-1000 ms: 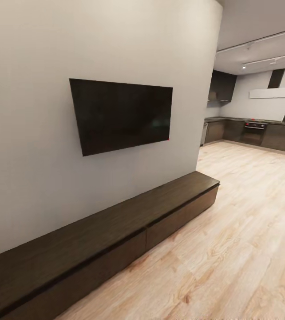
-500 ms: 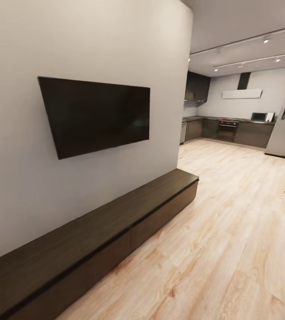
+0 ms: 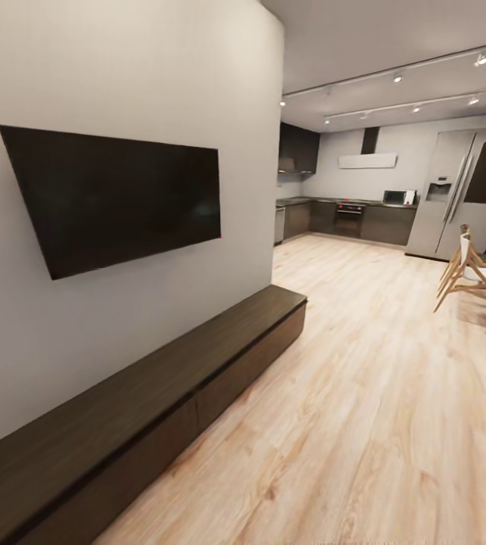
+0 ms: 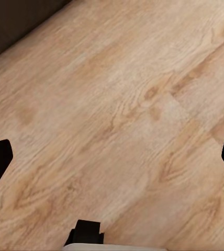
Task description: Turn on the radio receiver that's on the table in the living room.
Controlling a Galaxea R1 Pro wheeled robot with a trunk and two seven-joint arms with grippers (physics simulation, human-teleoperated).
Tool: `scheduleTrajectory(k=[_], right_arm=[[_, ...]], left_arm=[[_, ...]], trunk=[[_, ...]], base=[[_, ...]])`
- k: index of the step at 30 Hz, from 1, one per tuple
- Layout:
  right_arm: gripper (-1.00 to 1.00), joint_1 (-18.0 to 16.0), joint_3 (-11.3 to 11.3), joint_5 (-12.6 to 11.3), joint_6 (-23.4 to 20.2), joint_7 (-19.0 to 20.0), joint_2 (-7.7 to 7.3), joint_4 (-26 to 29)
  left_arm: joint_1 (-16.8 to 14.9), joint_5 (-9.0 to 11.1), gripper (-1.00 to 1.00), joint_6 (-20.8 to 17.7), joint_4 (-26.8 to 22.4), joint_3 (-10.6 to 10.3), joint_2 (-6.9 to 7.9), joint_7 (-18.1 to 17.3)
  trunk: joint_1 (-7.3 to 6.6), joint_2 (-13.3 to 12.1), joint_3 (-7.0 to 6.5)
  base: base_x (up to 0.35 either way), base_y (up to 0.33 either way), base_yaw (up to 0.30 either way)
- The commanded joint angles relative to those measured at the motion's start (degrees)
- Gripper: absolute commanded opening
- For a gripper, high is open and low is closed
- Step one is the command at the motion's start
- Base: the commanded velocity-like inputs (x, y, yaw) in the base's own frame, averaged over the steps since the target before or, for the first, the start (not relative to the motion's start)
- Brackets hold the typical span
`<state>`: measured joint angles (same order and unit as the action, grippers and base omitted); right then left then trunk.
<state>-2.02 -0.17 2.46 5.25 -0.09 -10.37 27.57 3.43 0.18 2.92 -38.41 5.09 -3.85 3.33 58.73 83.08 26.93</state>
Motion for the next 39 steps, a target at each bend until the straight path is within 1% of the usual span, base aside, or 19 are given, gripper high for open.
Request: scheduleTrajectory(k=[1,39], right_arm=[[1.00,0.00,0.00,0.02,0.01,0.00,0.00,-0.02],[1.00,0.00,0.01,0.09,0.07,0.00,0.00,-0.06]], left_arm=[[0.00,0.00,1.00,-0.01,0.00,0.00,-0.01,0.00],[0.00,-0.08,1.00,-0.02,0.00,-0.08,-0.13,-0.06]], trunk=[[0.00,0.00,0.00],[0.00,0.00,0.00]], base=[[0.000,0.000,-0.273],[0.000,0.000,-0.274]])
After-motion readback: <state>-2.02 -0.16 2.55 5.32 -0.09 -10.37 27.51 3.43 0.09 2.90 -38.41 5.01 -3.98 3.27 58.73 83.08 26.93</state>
